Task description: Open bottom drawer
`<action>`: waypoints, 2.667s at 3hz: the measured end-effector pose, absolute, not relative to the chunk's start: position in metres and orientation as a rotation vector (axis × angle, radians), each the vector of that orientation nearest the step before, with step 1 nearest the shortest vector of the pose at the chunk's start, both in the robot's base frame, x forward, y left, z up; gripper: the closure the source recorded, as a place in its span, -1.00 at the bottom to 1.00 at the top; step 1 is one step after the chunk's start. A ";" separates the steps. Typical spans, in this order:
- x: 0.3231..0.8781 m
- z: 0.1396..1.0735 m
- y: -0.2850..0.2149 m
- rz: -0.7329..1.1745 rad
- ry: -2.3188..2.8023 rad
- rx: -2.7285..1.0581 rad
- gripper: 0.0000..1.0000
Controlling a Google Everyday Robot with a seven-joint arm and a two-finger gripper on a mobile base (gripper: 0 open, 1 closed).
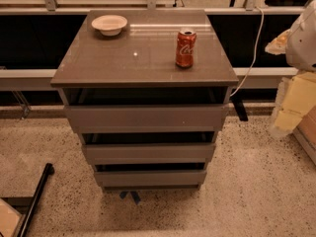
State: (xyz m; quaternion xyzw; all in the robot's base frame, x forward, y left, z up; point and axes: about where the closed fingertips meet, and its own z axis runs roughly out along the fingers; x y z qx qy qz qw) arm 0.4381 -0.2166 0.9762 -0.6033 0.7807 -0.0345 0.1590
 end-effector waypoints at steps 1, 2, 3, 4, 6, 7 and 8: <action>0.438 0.977 -0.216 -0.106 2.224 -1.721 -1.00; 0.441 0.965 -0.216 -0.122 2.206 -1.704 -1.00; 0.449 0.936 -0.221 -0.132 2.195 -1.693 -1.00; 0.457 0.907 -0.226 -0.095 2.176 -1.667 -1.00; 0.453 0.879 -0.212 0.036 2.177 -1.664 -1.00; 0.447 0.835 -0.195 0.157 2.151 -1.640 -1.00; 0.450 0.773 -0.177 0.279 2.105 -1.590 -1.00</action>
Offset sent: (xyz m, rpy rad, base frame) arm 0.0092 -0.0013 -0.0415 0.0200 -0.0747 -0.0077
